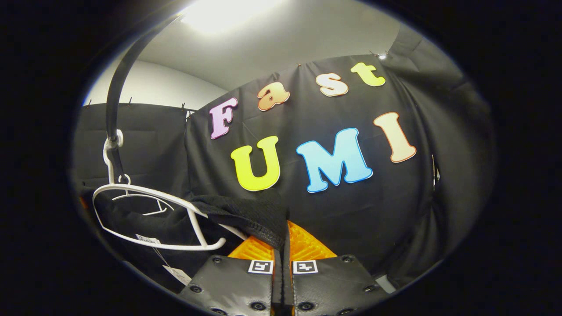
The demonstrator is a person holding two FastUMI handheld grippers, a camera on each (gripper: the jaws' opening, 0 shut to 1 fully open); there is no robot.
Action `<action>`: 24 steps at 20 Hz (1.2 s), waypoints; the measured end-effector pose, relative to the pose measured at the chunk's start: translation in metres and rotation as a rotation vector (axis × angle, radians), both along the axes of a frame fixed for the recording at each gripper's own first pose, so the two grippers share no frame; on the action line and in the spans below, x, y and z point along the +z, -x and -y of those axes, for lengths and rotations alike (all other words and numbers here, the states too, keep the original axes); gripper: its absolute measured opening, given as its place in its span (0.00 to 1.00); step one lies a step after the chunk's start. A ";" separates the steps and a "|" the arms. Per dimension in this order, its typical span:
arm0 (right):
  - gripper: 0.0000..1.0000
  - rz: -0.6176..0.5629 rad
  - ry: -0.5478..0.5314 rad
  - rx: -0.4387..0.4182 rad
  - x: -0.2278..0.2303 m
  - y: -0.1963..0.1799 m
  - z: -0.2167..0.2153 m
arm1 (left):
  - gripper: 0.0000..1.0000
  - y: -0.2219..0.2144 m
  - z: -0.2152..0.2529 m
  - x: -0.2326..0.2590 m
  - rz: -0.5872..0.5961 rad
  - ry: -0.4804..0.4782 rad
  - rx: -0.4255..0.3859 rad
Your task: Grasp the clothes on the hanger with both hands and then place them into the laundry hamper below.
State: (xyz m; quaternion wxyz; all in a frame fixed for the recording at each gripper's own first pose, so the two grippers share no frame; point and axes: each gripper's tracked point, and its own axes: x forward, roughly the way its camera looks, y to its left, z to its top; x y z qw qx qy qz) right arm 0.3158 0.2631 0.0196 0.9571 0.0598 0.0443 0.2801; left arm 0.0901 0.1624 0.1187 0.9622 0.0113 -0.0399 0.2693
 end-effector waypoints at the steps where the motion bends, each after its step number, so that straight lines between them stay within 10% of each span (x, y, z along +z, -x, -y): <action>1: 0.00 0.005 0.001 -0.007 0.000 -0.005 0.001 | 0.01 0.000 -0.003 0.001 -0.008 -0.008 -0.005; 24: 0.02 -0.033 0.091 0.043 -0.050 -0.019 -0.008 | 0.01 -0.012 -0.057 -0.047 -0.169 -0.055 -0.001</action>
